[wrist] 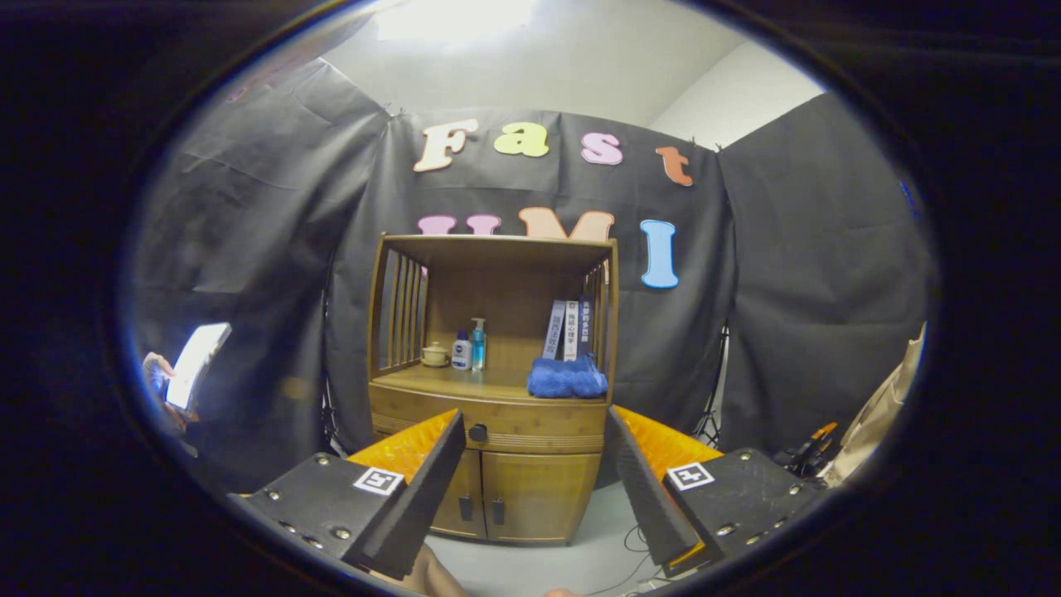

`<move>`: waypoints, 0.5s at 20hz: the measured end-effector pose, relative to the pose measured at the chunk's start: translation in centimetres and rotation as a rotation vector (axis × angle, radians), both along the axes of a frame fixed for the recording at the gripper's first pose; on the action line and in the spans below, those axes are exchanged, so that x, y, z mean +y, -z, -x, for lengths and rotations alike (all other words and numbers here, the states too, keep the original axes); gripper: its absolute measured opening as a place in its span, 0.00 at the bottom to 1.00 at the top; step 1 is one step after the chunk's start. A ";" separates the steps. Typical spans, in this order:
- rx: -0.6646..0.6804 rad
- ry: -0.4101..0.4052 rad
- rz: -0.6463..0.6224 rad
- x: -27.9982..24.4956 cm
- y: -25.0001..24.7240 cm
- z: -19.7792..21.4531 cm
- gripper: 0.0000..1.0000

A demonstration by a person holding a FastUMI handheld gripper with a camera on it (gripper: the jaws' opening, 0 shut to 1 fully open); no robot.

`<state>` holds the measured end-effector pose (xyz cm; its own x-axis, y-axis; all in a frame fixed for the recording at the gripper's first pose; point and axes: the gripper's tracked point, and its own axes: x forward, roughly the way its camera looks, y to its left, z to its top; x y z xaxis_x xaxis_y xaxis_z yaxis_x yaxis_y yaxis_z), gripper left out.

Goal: Pull open the drawer, take out the items inside it, and place them on the countertop above the cabinet.

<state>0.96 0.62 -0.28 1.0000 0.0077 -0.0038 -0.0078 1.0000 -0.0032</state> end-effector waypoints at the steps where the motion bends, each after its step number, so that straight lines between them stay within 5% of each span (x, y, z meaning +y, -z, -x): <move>1: 0.001 -0.008 -0.001 0.3 0.2 -0.5 1.00; 10: 0.004 -0.099 0.009 5.0 3.3 -9.5 1.00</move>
<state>10.48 5.65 -3.61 0.9943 0.1062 -0.0083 -0.1063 0.9943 -0.0116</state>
